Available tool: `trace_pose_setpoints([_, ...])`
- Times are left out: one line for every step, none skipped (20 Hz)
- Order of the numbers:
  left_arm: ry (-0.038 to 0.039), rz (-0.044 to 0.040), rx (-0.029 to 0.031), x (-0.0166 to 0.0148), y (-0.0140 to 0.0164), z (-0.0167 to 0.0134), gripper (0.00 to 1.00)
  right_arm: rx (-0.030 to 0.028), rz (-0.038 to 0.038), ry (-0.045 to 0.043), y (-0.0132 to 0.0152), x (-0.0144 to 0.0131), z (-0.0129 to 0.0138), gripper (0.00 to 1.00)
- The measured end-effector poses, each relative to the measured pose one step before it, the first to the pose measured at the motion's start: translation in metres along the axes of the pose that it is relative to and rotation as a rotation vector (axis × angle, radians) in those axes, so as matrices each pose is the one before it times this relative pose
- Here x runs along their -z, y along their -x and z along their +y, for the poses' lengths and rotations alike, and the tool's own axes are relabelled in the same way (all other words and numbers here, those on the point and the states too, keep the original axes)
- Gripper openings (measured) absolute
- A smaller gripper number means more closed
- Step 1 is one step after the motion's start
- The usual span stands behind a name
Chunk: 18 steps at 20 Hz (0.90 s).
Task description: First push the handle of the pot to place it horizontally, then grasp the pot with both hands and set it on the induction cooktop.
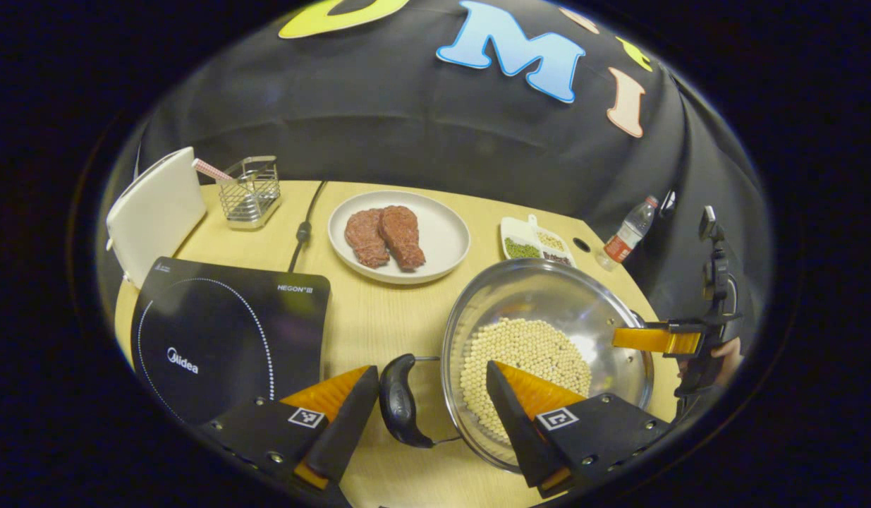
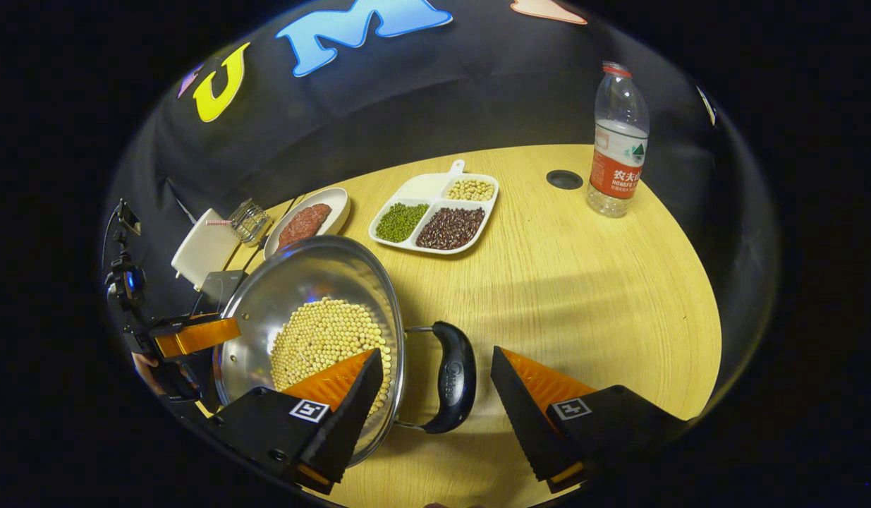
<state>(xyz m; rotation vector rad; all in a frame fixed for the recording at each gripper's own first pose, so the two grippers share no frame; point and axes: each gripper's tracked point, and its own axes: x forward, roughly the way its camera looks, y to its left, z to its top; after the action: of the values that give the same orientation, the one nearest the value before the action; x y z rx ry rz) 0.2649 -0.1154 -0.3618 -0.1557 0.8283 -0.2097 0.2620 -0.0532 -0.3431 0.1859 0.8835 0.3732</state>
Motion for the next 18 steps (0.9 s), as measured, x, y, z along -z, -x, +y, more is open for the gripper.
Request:
trace_pose_setpoints([-0.00623, 0.00533, 0.00426, 0.00144, -0.00324, 0.00040, 0.93, 0.00013, 0.00293, -0.00210, -0.00247, 0.00135, 0.00044, 0.98])
trace_pose_setpoints([-0.00248, 0.00484, 0.00841, 0.00127, -0.00248, -0.00079, 0.93, -0.00195, -0.00163, -0.00253, -0.00266, 0.00014, 0.00089, 0.98])
trace_pose_setpoints([-0.00528, 0.00916, 0.00845, 0.00103, -0.00157, -0.00158, 0.89, -0.00181, 0.00066, -0.00234, -0.00203, 0.00033, 0.00117, 0.98])
trace_pose_setpoints([-0.01401, -0.00093, 0.00410, -0.00061, -0.00134, 0.00112, 0.89, -0.00261, 0.00211, -0.00344, -0.00109, 0.00003, 0.00097, 0.98])
trace_pose_setpoints([-0.01317, -0.00500, 0.00873, -0.00240, -0.00140, -0.00120, 0.91, 0.00020, -0.00185, -0.00339, -0.00114, -0.00075, 0.00032, 0.98])
trace_pose_setpoints([-0.00812, -0.00590, -0.01199, -0.00042, -0.00224, 0.00210, 0.91, 0.00023, -0.00128, -0.00241, -0.00164, -0.00030, 0.00054, 0.97])
trace_pose_setpoints([0.00210, 0.00403, 0.00748, 0.00111, -0.00181, 0.00002, 0.75, -0.00082, -0.00121, -0.00148, -0.00146, 0.00037, 0.00053, 0.90])
trace_pose_setpoints([0.00345, 0.00971, 0.00622, 0.00315, -0.00292, -0.00158, 0.77, 0.00133, -0.00258, -0.00083, -0.00231, 0.00005, 0.00015, 0.97])
trace_pose_setpoints([0.00285, 0.01360, -0.00311, 0.00410, -0.00290, 0.00189, 0.75, -0.00004, -0.00032, -0.00191, -0.00190, -0.00094, 0.00132, 0.87])
trace_pose_setpoints([0.00082, 0.00692, -0.01341, 0.00190, -0.00117, 0.00562, 0.75, -0.00169, 0.00053, -0.00193, -0.00148, -0.00063, 0.00168, 0.93])
trace_pose_setpoints([0.01786, -0.01613, 0.00374, -0.00193, -0.00118, -0.00166, 0.69, -0.00264, -0.00380, 0.00066, -0.00171, -0.00024, 0.00195, 0.93])
trace_pose_setpoints([0.00850, -0.00425, 0.00930, 0.00008, -0.00134, 0.00002, 0.63, 0.00246, -0.00431, 0.00659, -0.00314, 0.00024, 0.00068, 0.86])
trace_pose_setpoints([0.00461, 0.00002, 0.00754, -0.00021, -0.00050, 0.00044, 0.63, 0.00987, -0.00505, 0.00990, 0.00005, -0.00092, -0.00096, 0.73])
trace_pose_setpoints([0.00714, 0.00424, 0.00372, 0.00226, -0.00123, 0.00000, 0.62, 0.00938, -0.00299, 0.00412, -0.00136, -0.00114, -0.00174, 0.67])
trace_pose_setpoints([0.01325, 0.01271, -0.00265, 0.00452, -0.00034, 0.00005, 0.63, 0.03061, -0.00041, 0.00737, -0.00107, -0.00006, -0.00743, 0.82])
trace_pose_setpoints([0.02135, 0.00512, -0.00214, 0.00088, 0.00091, 0.00070, 0.62, -0.00589, 0.00339, -0.01315, -0.00137, 0.00048, 0.00083, 0.74])
trace_pose_setpoints([0.02079, 0.00301, -0.00506, 0.00107, -0.00006, -0.00088, 0.65, 0.00271, 0.00403, -0.01267, 0.00257, -0.00102, 0.00012, 0.65])
trace_pose_setpoints([0.00881, 0.00530, -0.00487, 0.00052, -0.00068, 0.00056, 0.61, 0.00588, 0.00685, -0.01317, -0.00056, 0.00044, -0.00043, 0.66])
